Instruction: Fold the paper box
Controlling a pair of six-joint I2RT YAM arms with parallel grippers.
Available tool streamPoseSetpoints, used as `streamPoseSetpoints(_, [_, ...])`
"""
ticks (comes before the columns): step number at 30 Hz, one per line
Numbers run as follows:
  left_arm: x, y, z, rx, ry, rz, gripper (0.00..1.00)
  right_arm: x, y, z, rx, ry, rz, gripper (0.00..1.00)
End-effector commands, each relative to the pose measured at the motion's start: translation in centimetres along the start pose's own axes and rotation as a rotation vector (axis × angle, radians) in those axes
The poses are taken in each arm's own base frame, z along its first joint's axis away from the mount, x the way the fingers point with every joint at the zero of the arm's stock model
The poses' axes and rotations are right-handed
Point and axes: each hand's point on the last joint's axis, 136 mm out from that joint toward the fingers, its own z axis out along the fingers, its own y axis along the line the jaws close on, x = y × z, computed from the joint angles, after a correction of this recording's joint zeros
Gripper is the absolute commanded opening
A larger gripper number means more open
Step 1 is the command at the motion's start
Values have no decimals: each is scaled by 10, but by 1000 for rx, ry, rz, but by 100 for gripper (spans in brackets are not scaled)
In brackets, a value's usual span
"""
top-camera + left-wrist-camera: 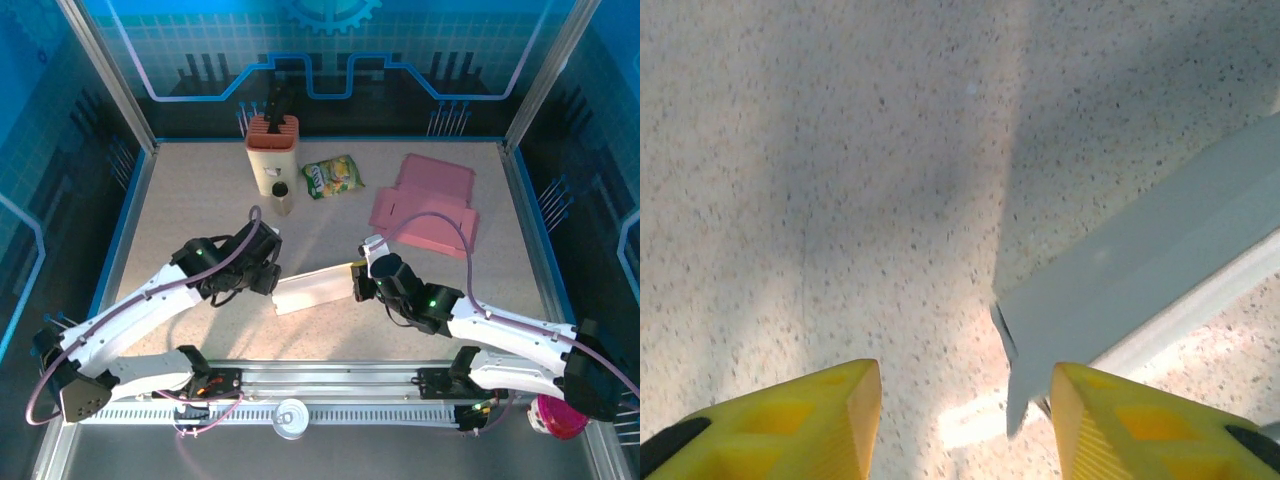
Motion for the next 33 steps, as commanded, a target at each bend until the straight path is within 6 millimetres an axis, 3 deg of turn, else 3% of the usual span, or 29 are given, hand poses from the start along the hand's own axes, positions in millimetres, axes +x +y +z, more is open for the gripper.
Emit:
streamPoseSetpoints(1, [21,3,-8,-25,42,-74,48,-2,2,-2,19,9,3,0])
streamPoseSetpoints(5, [25,5,-8,-51,30,-56,48,-4,3,-3,16,6,4,0])
streamPoseSetpoints(13, [25,-2,8,-46,40,-34,35,-5,3,-4,20,6,3,0])
streamPoseSetpoints(22, [21,-13,17,-7,27,-26,29,-5,3,-4,22,8,5,0])
streamPoseSetpoints(33, [21,-15,25,-13,31,-22,16,-5,2,-5,23,7,5,0])
